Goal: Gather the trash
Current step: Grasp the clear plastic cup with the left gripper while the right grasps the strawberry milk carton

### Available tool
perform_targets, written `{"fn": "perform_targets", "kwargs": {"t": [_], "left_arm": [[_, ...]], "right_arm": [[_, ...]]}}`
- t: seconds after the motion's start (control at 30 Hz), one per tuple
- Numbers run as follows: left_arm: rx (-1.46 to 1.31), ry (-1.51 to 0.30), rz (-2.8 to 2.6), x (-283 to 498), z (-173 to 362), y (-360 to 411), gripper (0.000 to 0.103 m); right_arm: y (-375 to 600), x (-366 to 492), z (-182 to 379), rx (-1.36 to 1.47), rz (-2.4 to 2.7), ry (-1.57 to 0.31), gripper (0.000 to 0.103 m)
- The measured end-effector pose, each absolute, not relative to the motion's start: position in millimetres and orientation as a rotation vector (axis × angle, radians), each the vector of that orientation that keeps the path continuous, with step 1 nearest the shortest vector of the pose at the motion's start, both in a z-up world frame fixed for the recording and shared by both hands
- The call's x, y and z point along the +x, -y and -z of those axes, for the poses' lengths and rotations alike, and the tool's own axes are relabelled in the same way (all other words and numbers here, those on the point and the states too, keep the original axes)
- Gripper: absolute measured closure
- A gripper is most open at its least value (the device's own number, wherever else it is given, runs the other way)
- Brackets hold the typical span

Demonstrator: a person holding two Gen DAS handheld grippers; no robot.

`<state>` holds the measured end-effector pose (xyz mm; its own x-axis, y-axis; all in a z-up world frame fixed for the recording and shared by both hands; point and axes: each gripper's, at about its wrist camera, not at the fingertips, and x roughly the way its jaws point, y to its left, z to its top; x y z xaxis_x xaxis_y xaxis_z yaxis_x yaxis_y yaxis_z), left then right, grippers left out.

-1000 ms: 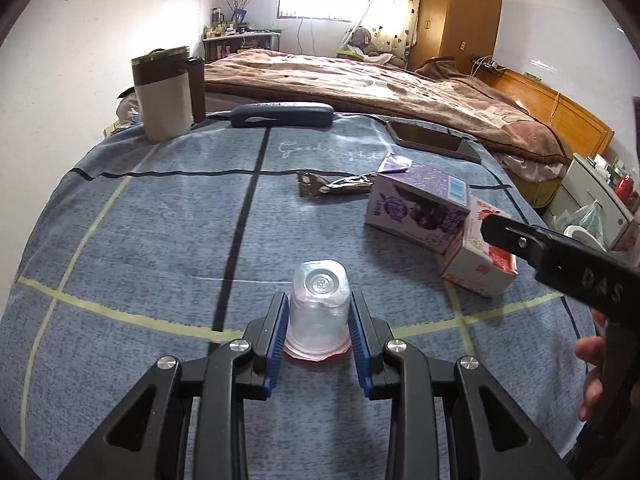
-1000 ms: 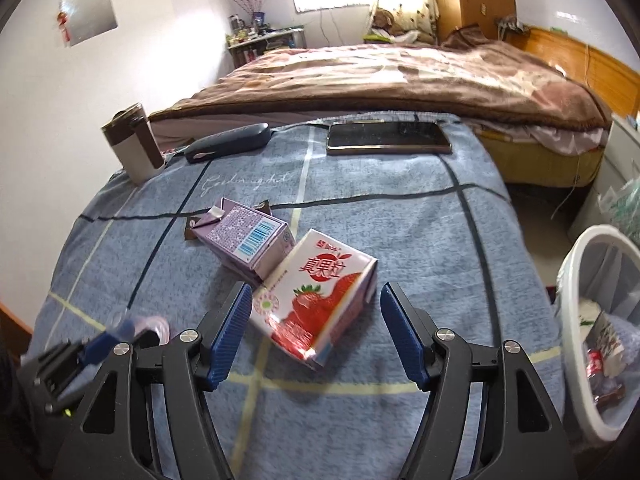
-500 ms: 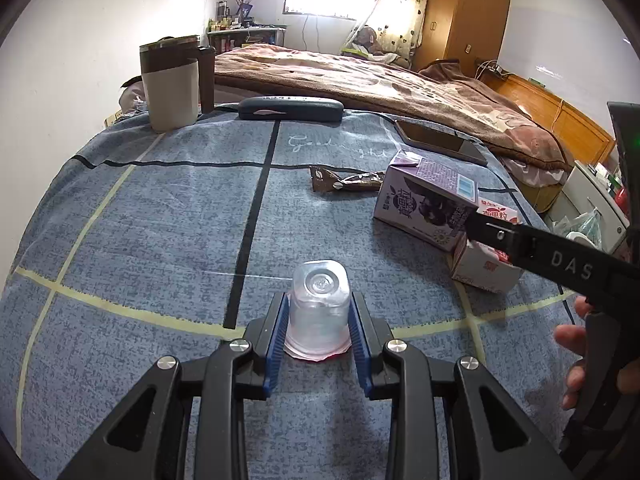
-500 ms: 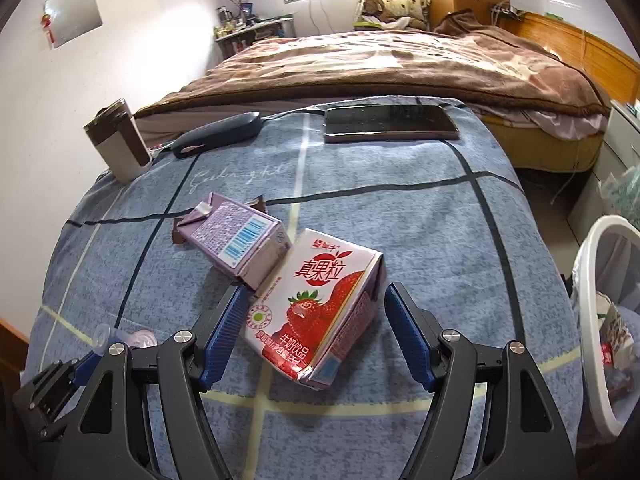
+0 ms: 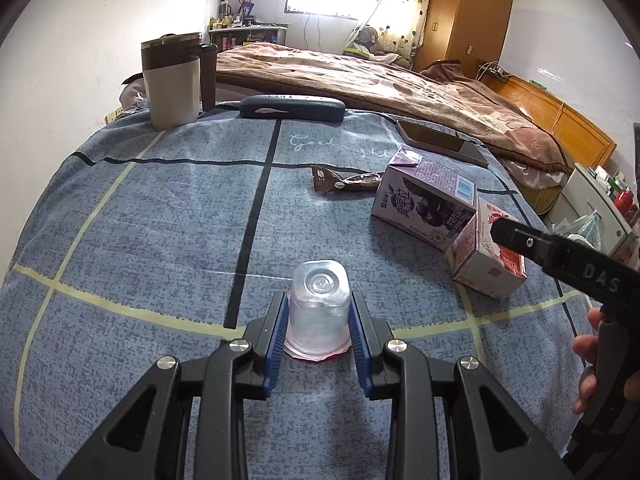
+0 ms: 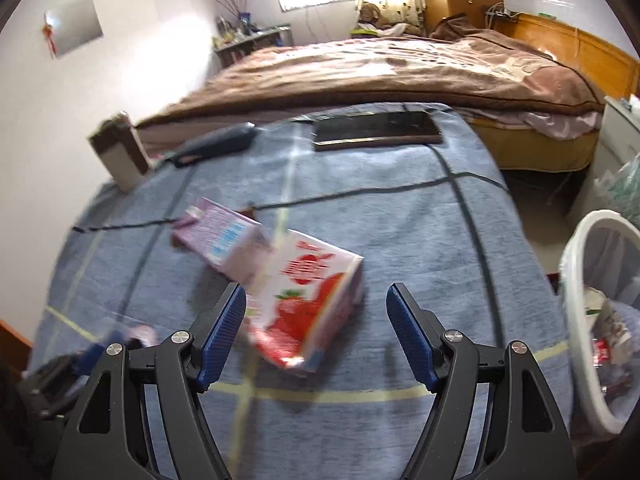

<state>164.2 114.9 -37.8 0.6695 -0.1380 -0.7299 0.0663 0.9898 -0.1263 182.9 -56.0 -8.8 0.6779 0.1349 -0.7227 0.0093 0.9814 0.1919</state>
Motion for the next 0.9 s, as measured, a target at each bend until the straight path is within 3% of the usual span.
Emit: {"fn": "perform_targets", "kwargs": {"t": [0.23, 0.67, 0.77, 0.9], "left_arm": [[-0.113, -0.832, 0.118, 163, 38, -119, 0.071], [-0.103, -0.837, 0.118, 169, 38, -116, 0.071], [-0.110, -0.836, 0.124, 170, 37, -116, 0.071], [-0.105, -0.838, 0.126, 171, 37, -114, 0.071]], "right_arm": [[38, 201, 25, 0.119, -0.019, -0.924, 0.029], [62, 192, 27, 0.121, 0.049, -0.877, 0.029], [64, 188, 24, 0.107, 0.056, -0.853, 0.047], [67, 186, 24, 0.107, 0.053, -0.842, 0.047]]}}
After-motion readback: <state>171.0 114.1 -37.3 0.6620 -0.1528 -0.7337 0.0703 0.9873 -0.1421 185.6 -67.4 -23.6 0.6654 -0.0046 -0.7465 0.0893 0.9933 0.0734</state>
